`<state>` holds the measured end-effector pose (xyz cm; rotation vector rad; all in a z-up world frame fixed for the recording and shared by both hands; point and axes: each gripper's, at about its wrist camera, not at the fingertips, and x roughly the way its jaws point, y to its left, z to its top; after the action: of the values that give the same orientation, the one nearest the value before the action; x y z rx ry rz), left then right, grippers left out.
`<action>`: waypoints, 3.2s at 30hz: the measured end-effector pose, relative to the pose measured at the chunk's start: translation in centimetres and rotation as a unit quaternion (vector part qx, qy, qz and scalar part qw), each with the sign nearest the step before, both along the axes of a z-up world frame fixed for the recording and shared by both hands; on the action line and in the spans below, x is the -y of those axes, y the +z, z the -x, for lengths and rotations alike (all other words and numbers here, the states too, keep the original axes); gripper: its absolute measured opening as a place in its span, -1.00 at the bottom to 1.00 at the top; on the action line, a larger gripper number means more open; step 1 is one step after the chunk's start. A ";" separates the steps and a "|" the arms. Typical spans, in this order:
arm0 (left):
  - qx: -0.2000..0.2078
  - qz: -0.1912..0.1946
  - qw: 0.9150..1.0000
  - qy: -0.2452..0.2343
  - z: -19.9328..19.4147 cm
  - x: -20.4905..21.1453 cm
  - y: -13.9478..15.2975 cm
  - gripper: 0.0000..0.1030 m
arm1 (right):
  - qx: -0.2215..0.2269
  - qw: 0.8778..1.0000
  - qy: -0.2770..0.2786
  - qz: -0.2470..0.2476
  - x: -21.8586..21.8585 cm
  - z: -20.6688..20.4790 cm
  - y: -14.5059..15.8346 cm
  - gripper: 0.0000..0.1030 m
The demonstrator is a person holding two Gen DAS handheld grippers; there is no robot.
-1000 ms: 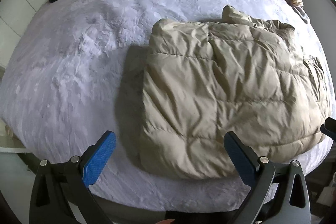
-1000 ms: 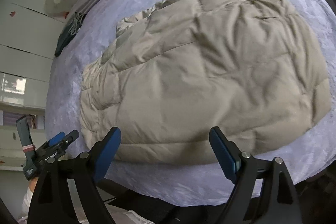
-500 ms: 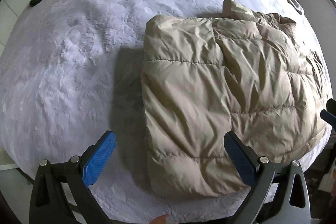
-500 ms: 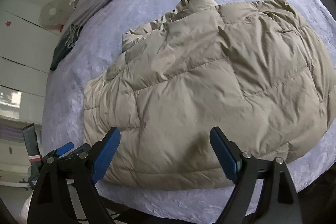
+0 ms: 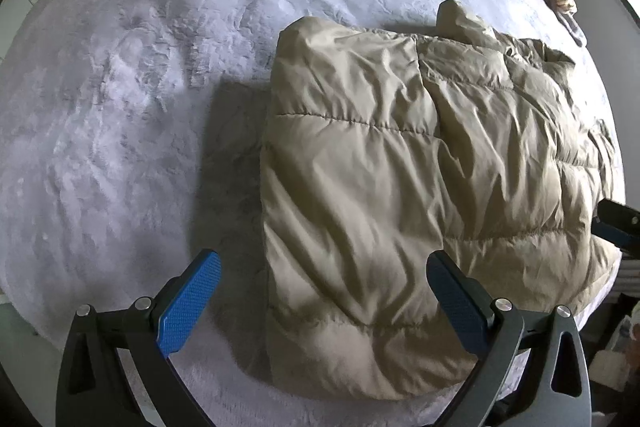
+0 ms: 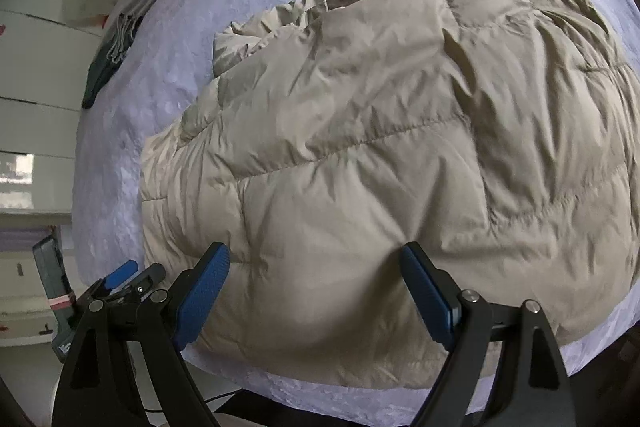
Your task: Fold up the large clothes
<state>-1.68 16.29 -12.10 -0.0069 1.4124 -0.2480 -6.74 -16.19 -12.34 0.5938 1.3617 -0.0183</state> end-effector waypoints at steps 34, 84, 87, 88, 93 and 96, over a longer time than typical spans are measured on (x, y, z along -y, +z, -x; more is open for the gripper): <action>-0.161 0.308 0.933 -0.087 -4.8 1.2 -6.3 -0.39 | -0.009 0.998 0.030 0.049 0.0 -2.1 0.1 0.67; -0.147 0.229 0.924 -0.268 4.6 47.6 4.9 0.57 | 0.179 0.966 -0.145 -0.117 16.1 16.2 5.2 0.52; -0.107 0.206 0.932 -0.279 6.4 48.4 6.8 0.57 | 0.193 0.960 -0.120 -0.167 15.2 15.2 5.9 0.54; -0.076 0.197 0.935 -0.286 6.9 48.5 8.1 0.57 | 0.190 0.960 -0.113 -0.169 14.7 14.7 6.0 0.54; 0.088 0.157 0.948 -0.260 4.0 39.9 11.6 0.57 | 0.127 0.980 -0.126 -0.086 13.3 10.5 3.6 -0.01; 0.151 0.114 0.960 -0.206 1.5 35.1 11.8 0.57 | 0.101 0.988 -0.120 0.000 13.2 9.8 3.0 -0.66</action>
<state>-3.18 -18.86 -0.32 0.1332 1.0635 -0.7275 -16.57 -29.40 -9.30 0.7364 1.0882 -0.1485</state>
